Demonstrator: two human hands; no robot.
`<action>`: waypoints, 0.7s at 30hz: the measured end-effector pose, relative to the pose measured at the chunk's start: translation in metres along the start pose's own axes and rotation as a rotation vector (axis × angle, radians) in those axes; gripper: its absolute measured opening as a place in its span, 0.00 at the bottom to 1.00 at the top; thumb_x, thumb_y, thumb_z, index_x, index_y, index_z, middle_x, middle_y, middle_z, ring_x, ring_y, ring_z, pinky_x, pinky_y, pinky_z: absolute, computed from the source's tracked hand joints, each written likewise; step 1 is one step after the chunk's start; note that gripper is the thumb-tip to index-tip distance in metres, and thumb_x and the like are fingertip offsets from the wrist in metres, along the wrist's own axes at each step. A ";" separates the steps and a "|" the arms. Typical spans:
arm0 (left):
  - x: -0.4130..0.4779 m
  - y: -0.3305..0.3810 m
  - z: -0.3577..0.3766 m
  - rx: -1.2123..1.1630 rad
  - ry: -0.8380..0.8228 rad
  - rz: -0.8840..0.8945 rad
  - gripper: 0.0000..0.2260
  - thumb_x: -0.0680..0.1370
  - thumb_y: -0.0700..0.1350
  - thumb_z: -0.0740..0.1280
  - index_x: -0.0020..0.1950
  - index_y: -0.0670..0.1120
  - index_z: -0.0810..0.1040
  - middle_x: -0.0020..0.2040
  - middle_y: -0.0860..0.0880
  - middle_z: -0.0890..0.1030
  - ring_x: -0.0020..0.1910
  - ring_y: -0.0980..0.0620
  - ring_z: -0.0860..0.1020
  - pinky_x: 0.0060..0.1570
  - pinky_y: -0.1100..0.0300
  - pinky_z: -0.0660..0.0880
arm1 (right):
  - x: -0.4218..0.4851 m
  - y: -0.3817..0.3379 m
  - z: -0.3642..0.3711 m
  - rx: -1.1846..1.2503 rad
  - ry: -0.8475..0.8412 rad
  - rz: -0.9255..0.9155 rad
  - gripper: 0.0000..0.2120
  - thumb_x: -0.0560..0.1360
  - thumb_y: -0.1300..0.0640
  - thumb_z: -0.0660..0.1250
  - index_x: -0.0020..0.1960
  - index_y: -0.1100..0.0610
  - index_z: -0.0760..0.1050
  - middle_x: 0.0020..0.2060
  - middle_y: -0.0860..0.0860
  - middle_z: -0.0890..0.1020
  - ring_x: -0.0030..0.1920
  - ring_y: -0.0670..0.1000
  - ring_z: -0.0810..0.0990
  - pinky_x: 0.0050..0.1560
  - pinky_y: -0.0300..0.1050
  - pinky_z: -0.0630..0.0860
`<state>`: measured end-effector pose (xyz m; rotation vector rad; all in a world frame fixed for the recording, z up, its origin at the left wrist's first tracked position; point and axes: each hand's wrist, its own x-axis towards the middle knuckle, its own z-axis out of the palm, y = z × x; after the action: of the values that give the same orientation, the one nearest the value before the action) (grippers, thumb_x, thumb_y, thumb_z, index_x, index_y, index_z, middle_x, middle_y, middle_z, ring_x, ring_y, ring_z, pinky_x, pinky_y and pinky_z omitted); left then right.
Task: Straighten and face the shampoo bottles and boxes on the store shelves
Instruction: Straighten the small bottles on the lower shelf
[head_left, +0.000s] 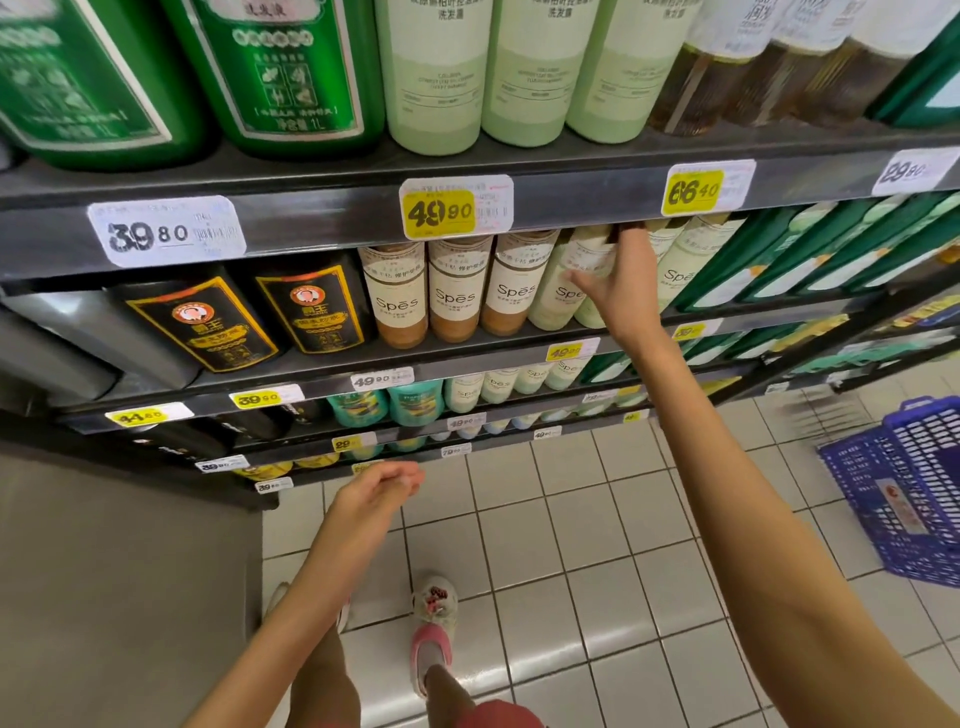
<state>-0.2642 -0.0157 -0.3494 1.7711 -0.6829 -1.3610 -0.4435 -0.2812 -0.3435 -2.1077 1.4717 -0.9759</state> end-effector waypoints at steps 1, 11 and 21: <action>0.000 0.000 0.002 0.004 -0.006 0.001 0.09 0.80 0.39 0.59 0.56 0.43 0.77 0.54 0.48 0.81 0.54 0.54 0.78 0.54 0.65 0.70 | -0.005 0.002 -0.001 0.015 0.013 -0.017 0.30 0.67 0.62 0.76 0.64 0.65 0.67 0.58 0.59 0.74 0.58 0.49 0.70 0.58 0.32 0.63; -0.003 0.002 0.014 0.013 -0.063 0.027 0.09 0.80 0.40 0.59 0.54 0.48 0.77 0.54 0.52 0.81 0.55 0.59 0.77 0.52 0.70 0.69 | -0.011 0.007 -0.003 0.061 -0.059 -0.033 0.34 0.66 0.61 0.76 0.65 0.62 0.63 0.61 0.58 0.73 0.62 0.55 0.71 0.62 0.42 0.68; -0.001 0.002 0.018 0.005 -0.101 0.060 0.07 0.79 0.43 0.61 0.51 0.53 0.77 0.54 0.53 0.81 0.56 0.59 0.77 0.53 0.68 0.69 | -0.014 0.004 0.001 0.054 0.017 -0.007 0.34 0.66 0.62 0.76 0.66 0.62 0.65 0.60 0.59 0.70 0.62 0.52 0.67 0.63 0.36 0.62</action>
<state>-0.2820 -0.0213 -0.3494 1.6814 -0.7890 -1.4167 -0.4484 -0.2695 -0.3516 -2.0733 1.4309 -1.0270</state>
